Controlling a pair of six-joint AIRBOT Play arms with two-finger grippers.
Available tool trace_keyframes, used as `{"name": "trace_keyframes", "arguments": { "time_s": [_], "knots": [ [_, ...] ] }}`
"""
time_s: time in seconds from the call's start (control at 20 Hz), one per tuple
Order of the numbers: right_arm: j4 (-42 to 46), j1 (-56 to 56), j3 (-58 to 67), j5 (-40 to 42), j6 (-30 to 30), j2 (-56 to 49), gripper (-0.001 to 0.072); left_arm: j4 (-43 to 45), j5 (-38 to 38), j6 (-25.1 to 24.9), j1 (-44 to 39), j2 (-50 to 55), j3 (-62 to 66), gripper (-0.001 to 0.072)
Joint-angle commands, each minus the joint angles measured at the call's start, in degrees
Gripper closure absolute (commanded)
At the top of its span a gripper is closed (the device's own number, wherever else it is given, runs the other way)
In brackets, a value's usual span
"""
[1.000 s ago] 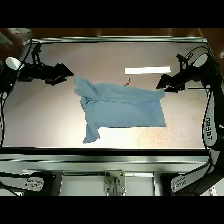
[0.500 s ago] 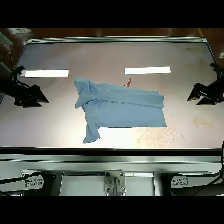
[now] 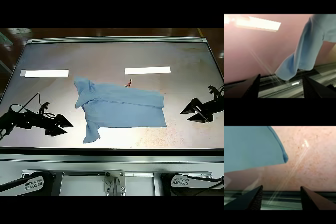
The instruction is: Fold the shirts.
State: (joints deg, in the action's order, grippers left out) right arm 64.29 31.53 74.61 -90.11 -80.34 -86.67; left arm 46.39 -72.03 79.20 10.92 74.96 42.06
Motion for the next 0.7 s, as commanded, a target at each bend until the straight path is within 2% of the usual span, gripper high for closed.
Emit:
{"name": "trace_keyframes", "arguments": {
  "time_s": [0.0,0.25,0.35,0.45,0.6,0.65],
  "knots": [
    [-2.1,0.4,-1.6,3.6,0.0,0.2,0.0134,-6.9,6.6,-2.7,-6.7,2.4,-3.8,0.0095],
    [-1.9,0.4,-1.7,5.9,0.5,0.2,0.0134,-10.4,11.6,-2.8,-14.8,6.9,-3.8,0.0103],
    [-0.5,0.3,-2.1,6.5,0.4,0.2,0.0022,-14.0,11.6,-6.0,-15.6,8.5,-3.8,0.0106],
    [0.2,-0.3,-5.5,7.9,0.9,0.2,0.0022,-17.8,11.6,-8.2,-16.0,9.6,-3.8,0.0118],
    [-2.4,-0.6,-12.5,11.9,2.3,-0.7,0.0022,-19.7,11.6,-8.2,-15.9,10.7,-3.7,0.0139],
    [-4.0,-0.7,-13.9,13.0,2.7,-1.4,0.0022,-19.6,11.6,-8.2,-15.9,10.7,-3.7,0.0357]
  ]
}}
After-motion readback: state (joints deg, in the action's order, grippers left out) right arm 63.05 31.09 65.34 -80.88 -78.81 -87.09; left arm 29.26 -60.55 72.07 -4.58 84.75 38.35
